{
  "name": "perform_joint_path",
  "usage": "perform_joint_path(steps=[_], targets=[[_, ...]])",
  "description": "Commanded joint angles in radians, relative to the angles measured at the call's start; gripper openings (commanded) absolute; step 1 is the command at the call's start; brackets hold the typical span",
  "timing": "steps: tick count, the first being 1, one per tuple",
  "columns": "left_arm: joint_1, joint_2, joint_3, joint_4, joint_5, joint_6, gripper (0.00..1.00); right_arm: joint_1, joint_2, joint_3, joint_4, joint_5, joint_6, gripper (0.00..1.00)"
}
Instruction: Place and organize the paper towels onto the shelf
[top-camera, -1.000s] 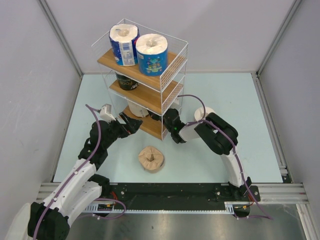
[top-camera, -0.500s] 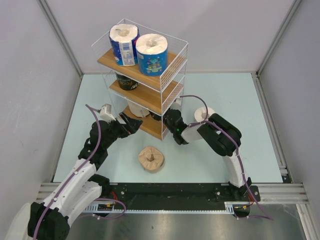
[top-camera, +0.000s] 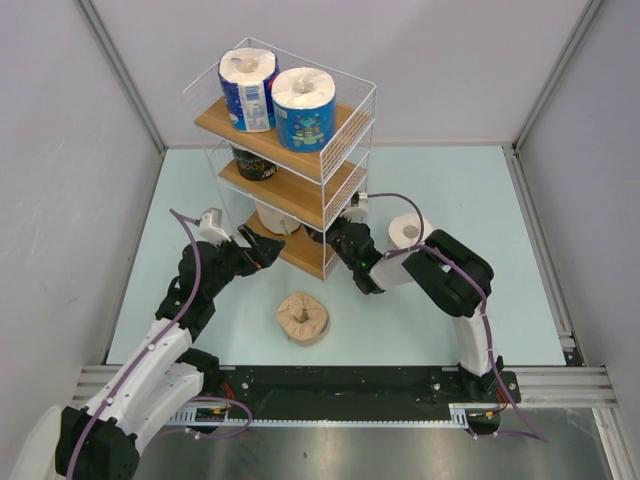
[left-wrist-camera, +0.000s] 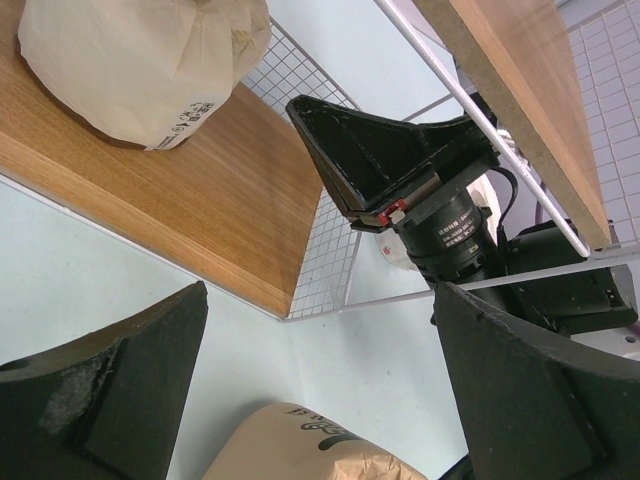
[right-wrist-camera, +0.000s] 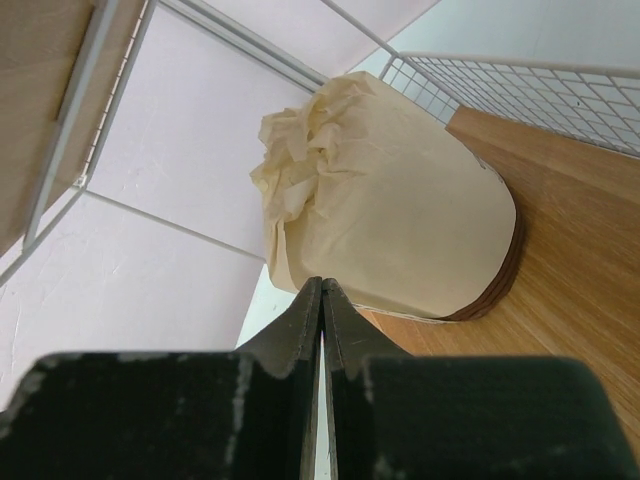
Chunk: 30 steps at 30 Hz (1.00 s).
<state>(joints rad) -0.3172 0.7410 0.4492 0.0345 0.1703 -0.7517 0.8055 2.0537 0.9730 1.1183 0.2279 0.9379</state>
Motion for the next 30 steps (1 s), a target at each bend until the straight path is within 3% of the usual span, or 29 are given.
perform_joint_path(steps=[1,15,23,26,30], targets=[[0.007,-0.017,0.003,0.01,0.023,-0.006,1.0,-0.008,-0.064,-0.016,0.055,0.013,-0.021,0.06],[0.006,-0.014,0.002,0.016,0.024,-0.008,1.0,-0.037,-0.147,-0.141,0.104,0.025,-0.007,0.07],[0.007,-0.012,0.011,0.005,0.029,-0.009,1.0,-0.042,-0.323,-0.293,0.081,0.027,-0.07,0.07],[0.006,-0.006,0.051,-0.06,0.037,0.011,1.0,-0.042,-0.465,-0.336,-0.017,0.036,-0.108,0.07],[0.006,-0.003,0.082,-0.149,0.052,0.037,1.0,-0.04,-0.691,-0.387,-0.301,0.108,-0.175,0.08]])
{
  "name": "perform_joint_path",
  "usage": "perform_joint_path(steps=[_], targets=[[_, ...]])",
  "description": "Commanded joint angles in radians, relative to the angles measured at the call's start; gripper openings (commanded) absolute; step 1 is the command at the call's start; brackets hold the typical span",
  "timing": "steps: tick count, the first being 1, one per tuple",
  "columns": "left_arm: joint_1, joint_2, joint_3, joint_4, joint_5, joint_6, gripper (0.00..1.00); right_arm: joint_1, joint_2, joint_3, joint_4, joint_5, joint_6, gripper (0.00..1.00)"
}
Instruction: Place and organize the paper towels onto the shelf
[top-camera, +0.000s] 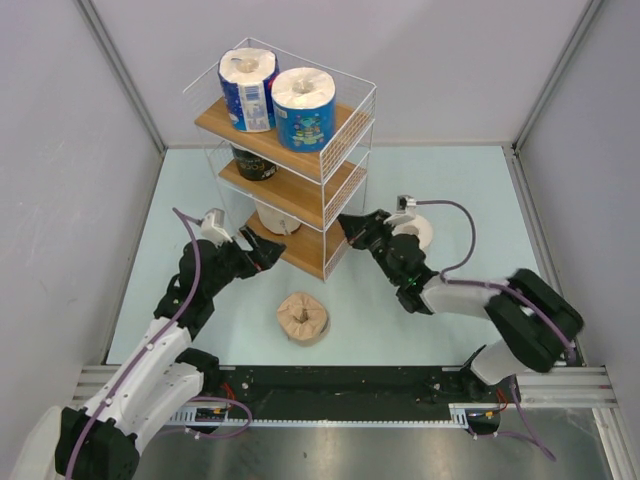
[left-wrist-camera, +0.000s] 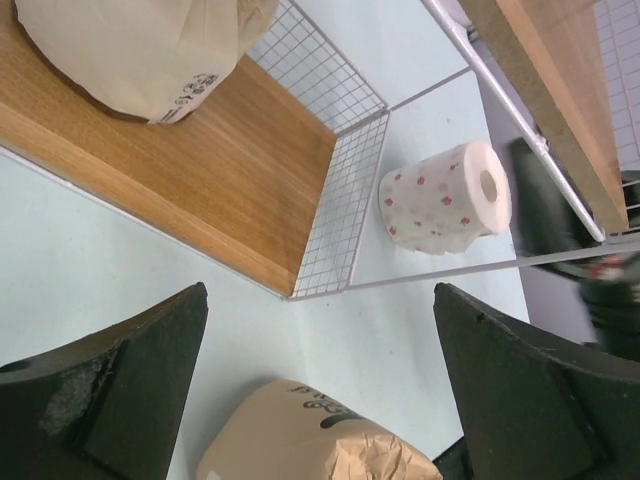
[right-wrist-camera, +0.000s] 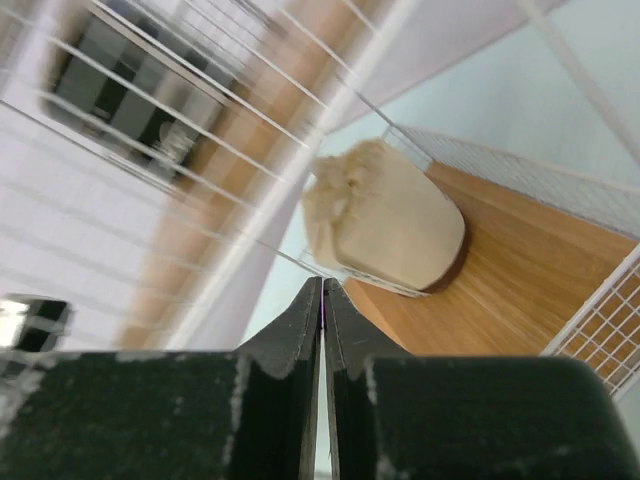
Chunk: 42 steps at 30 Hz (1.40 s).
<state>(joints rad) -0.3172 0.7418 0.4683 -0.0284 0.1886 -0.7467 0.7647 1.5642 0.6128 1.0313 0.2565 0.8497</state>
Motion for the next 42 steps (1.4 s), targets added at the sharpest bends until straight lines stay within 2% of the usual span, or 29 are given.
perform_joint_path(steps=[1,4,6,9,10,13,14,21,32,42], targets=[[0.006,-0.005,0.061,-0.097,0.044,0.032,1.0,0.001,-0.248,-0.03,-0.277,0.098,-0.093,0.08],[-0.006,-0.015,0.058,-0.148,0.078,0.041,1.0,-0.001,-0.435,-0.039,-0.506,0.187,-0.119,0.08],[-0.031,-0.036,0.064,-0.217,0.045,0.059,1.0,-0.002,-0.559,-0.042,-0.661,0.251,-0.126,0.09],[-0.129,-0.087,0.084,-0.323,-0.07,0.102,1.0,-0.019,-0.708,-0.042,-0.832,0.311,-0.144,0.25],[-0.172,-0.102,0.087,-0.341,-0.086,0.106,1.0,-0.028,-0.737,-0.042,-0.867,0.323,-0.15,0.39],[-0.227,-0.13,0.078,-0.392,-0.104,0.086,1.0,-0.036,-0.852,-0.044,-0.979,0.377,-0.153,0.55],[-0.235,-0.136,0.072,-0.41,-0.106,0.081,1.0,-0.042,-0.872,-0.045,-1.014,0.386,-0.156,0.56],[-0.287,-0.182,0.039,-0.458,-0.13,0.073,1.0,-0.067,-0.938,-0.048,-1.087,0.415,-0.146,0.59],[-0.401,-0.104,0.046,-0.458,-0.172,0.09,0.98,-0.09,-0.911,-0.058,-1.087,0.375,-0.124,0.62],[-0.479,-0.038,0.076,-0.518,-0.235,0.063,0.81,-0.13,-0.918,-0.079,-1.093,0.351,-0.107,0.65]])
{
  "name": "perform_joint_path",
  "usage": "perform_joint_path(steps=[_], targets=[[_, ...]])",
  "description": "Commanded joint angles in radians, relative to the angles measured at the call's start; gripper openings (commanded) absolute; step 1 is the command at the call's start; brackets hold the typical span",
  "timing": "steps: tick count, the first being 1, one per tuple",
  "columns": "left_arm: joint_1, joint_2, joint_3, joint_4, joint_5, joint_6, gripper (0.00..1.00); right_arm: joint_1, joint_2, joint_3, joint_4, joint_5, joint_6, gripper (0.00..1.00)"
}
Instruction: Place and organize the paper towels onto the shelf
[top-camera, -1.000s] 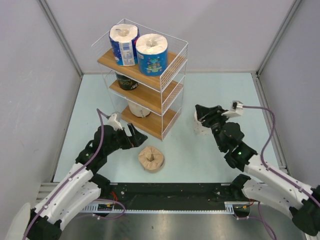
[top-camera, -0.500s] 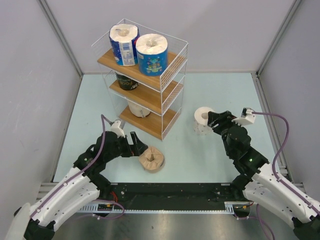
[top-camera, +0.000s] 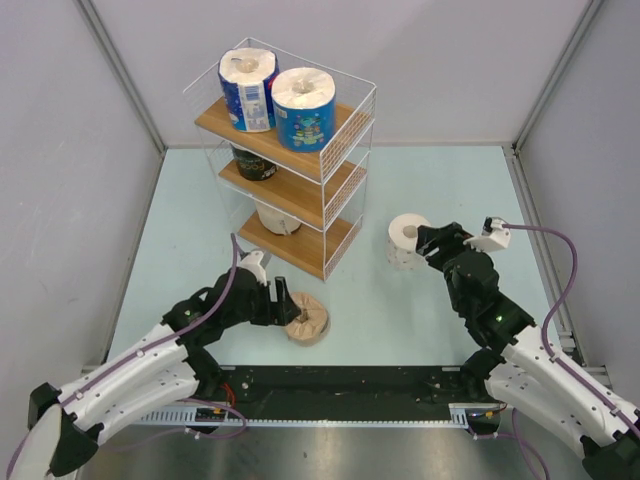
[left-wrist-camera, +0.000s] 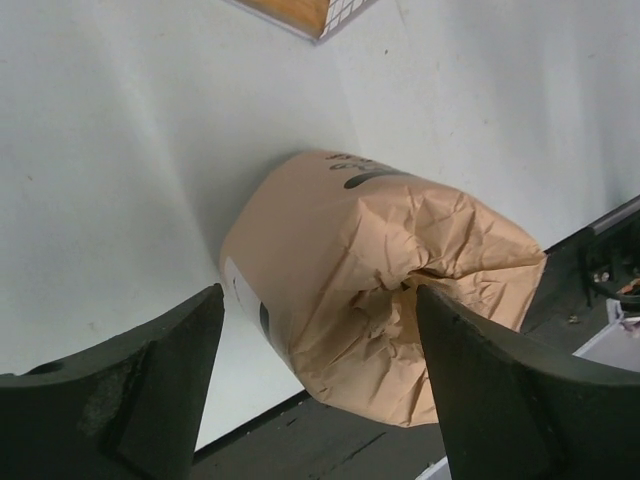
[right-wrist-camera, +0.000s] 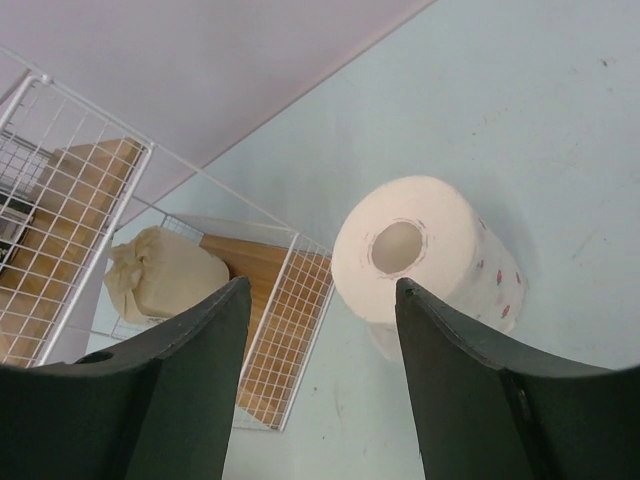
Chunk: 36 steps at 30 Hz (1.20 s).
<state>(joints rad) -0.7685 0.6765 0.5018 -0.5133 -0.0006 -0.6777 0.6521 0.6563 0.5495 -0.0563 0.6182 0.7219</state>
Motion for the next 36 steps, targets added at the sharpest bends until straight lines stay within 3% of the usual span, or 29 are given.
perform_joint_path(steps=[1,8,11,17,21,29,36], targets=[[-0.032,0.037,0.044,-0.031,-0.05,-0.006,0.8,-0.022,-0.007,-0.017,-0.002,-0.015,0.019,0.65],[-0.052,0.12,0.072,-0.031,-0.102,-0.017,0.77,-0.049,-0.01,-0.025,-0.005,-0.048,0.025,0.65],[-0.052,0.141,0.073,-0.007,-0.101,-0.02,0.68,-0.06,-0.015,-0.029,-0.011,-0.061,0.027,0.65],[-0.052,0.163,0.083,0.025,-0.07,-0.02,0.4,-0.077,-0.04,-0.045,-0.037,-0.064,0.034,0.65],[-0.052,0.15,0.107,0.016,-0.078,-0.026,0.31,-0.1,-0.05,-0.054,-0.042,-0.08,0.043,0.66],[-0.011,0.092,0.239,-0.027,-0.259,-0.022,0.29,-0.158,-0.05,-0.054,-0.037,-0.138,0.031,0.66],[0.191,0.104,0.208,0.082,-0.231,0.0,0.29,-0.21,-0.061,-0.054,-0.045,-0.195,0.027,0.66]])
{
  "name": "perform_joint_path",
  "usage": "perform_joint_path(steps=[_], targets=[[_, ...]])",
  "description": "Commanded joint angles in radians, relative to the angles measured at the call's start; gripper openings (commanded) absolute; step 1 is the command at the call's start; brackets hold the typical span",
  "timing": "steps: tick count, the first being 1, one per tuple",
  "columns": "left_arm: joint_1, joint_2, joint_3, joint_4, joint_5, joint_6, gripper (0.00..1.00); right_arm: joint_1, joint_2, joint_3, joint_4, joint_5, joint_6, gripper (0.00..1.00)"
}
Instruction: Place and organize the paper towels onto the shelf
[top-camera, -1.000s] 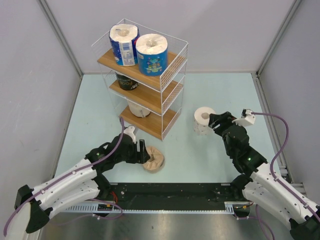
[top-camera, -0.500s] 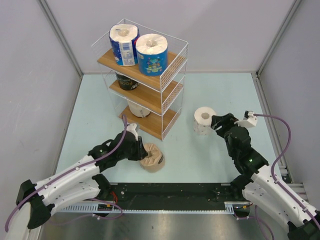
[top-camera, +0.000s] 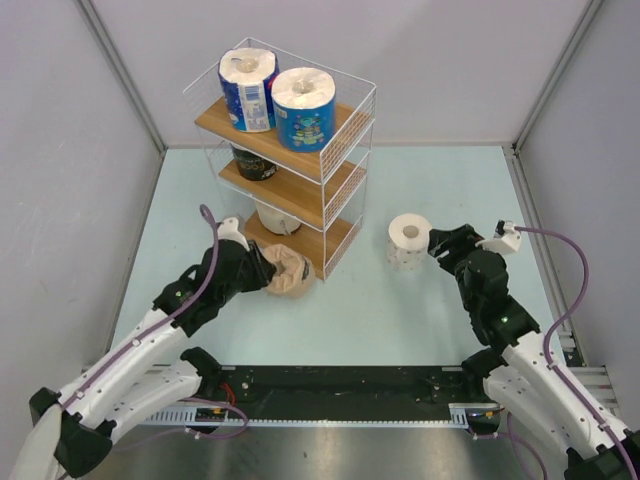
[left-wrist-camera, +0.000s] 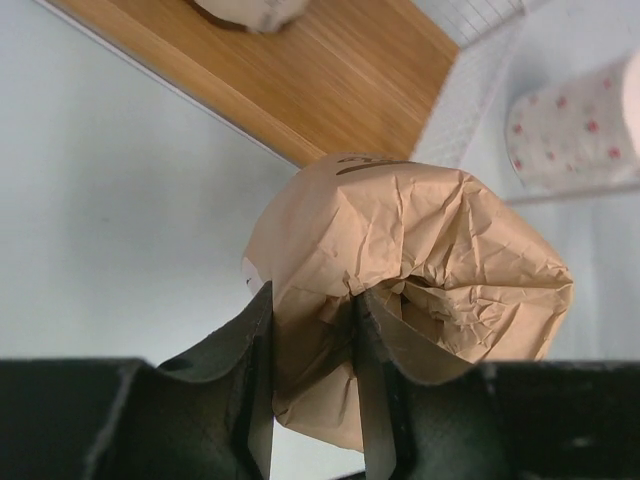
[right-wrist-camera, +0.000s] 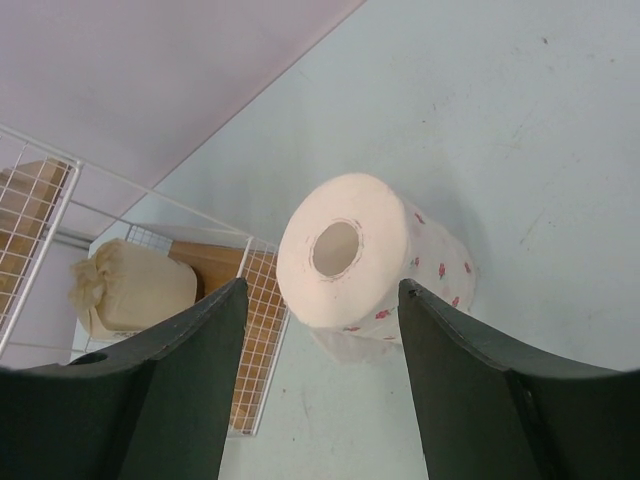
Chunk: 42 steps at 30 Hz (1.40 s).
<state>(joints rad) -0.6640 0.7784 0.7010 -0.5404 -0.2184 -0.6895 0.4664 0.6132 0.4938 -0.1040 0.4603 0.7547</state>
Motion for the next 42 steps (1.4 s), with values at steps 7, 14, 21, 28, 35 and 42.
perform_joint_path(steps=[7,14,21,28,35,42], targets=[[0.159,0.146,0.047,0.304,0.008,0.012,0.22,-0.08,-0.052,0.002,-0.037,-0.074,-0.021,0.67],[0.158,0.306,0.083,0.45,0.083,-0.001,0.22,-0.147,-0.102,0.002,-0.091,-0.115,-0.028,0.68],[0.159,0.366,0.081,0.581,0.036,-0.013,0.2,-0.183,-0.121,0.0,-0.117,-0.14,-0.018,0.68],[0.159,0.432,0.043,0.723,0.019,-0.039,0.18,-0.201,-0.147,0.0,-0.131,-0.14,-0.017,0.68],[0.158,0.499,0.052,0.753,0.017,-0.036,0.19,-0.213,-0.155,0.002,-0.149,-0.143,-0.011,0.69],[0.159,0.541,0.046,0.781,-0.002,-0.035,0.27,-0.229,-0.151,0.002,-0.142,-0.155,-0.014,0.69]])
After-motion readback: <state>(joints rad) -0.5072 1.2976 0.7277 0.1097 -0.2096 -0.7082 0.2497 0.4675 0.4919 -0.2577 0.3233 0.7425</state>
